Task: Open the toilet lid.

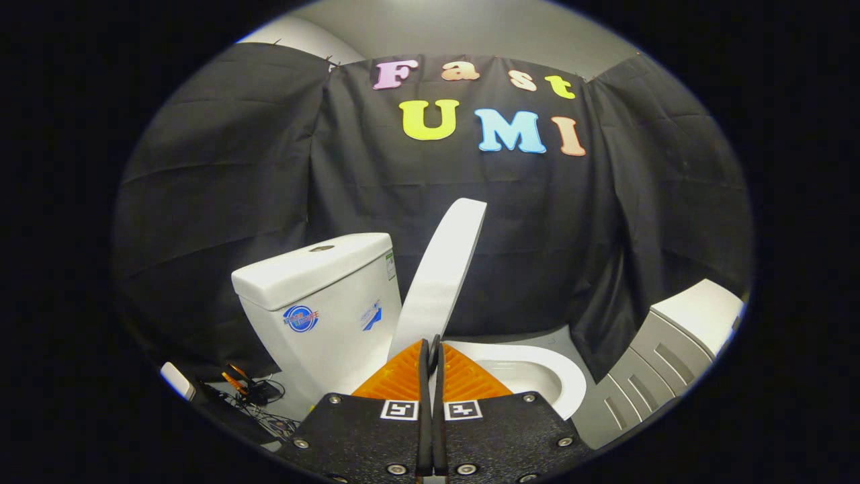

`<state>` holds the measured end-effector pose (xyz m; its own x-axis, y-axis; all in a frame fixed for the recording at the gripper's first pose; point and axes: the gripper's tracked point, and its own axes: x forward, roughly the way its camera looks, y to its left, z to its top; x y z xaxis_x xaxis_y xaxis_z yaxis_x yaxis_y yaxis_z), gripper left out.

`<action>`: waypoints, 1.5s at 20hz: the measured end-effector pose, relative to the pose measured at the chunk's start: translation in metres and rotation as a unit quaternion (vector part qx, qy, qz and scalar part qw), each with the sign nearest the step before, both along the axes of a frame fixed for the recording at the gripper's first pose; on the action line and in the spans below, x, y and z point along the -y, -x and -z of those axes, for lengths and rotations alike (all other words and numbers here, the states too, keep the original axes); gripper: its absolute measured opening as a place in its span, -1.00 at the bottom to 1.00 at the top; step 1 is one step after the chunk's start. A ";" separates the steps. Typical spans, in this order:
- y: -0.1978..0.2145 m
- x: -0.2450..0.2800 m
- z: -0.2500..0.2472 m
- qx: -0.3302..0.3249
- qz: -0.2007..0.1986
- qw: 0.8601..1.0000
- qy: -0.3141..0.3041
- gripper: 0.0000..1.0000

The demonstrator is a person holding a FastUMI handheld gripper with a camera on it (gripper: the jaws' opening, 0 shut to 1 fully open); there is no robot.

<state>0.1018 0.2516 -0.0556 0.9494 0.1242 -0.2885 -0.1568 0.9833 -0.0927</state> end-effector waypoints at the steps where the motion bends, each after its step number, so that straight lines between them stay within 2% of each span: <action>1: 0.000 -0.005 -0.001 0.004 -0.006 1.000 0.007 -1.00; 14: -0.004 -0.064 -0.007 0.042 -0.066 0.993 0.083 -1.00; 30: -0.009 -0.117 -0.001 0.054 -0.117 0.984 0.126 -0.99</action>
